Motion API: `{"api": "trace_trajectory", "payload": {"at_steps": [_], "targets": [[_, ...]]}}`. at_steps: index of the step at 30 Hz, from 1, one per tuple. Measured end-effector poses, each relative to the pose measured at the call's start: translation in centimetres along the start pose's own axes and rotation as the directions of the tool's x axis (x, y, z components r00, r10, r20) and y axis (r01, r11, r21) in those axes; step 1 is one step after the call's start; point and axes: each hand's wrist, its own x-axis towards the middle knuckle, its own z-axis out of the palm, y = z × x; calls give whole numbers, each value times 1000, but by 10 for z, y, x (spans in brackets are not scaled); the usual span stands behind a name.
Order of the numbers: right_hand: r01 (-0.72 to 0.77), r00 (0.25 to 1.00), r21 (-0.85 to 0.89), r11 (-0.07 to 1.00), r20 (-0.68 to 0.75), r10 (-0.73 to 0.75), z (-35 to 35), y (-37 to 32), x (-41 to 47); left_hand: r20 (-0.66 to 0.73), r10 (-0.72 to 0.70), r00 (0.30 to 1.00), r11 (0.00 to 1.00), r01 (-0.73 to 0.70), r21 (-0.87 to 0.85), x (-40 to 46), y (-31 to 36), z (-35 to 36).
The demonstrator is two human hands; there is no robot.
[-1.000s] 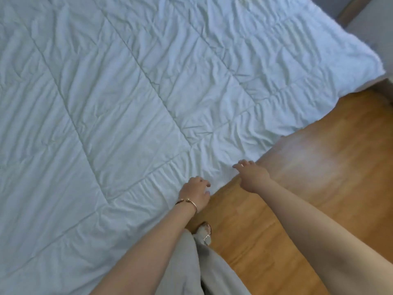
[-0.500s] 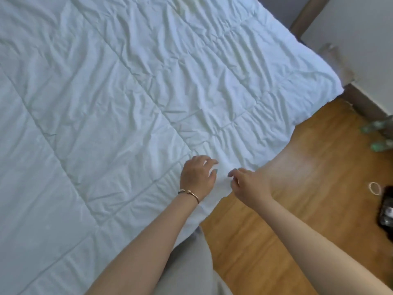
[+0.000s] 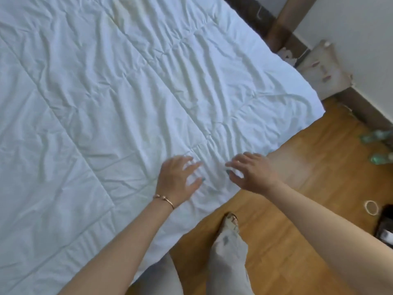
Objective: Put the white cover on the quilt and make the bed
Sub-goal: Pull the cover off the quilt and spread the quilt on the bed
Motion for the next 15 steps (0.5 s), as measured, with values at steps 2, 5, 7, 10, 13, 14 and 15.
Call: {"api": "trace_trajectory", "payload": {"at_steps": [2,5,7,10,13,14,15], "targets": [[-125,984,-52,991,-131,117,-9,46,55,-87,-280,956,955,287,80,76,14,13],[-298,948,-107,949,80,307,-5,110,110,190,-563,805,826,535,178,161,53,60],[-329,918,-135,935,188,350,22,150,99,202,-562,802,821,510,257,177,88,112],[-292,940,-124,948,144,308,49,194,40,-24,-511,859,810,490,322,166,118,160],[-196,957,-166,966,180,225,45,224,-6,-72,-484,872,803,476,359,163,116,168],[-160,973,-139,977,143,180,38,231,-11,-40,-427,903,825,408,392,162,118,167],[-137,988,-81,987,57,141,29,236,-9,31,-315,949,865,273,422,161,122,168]]}}
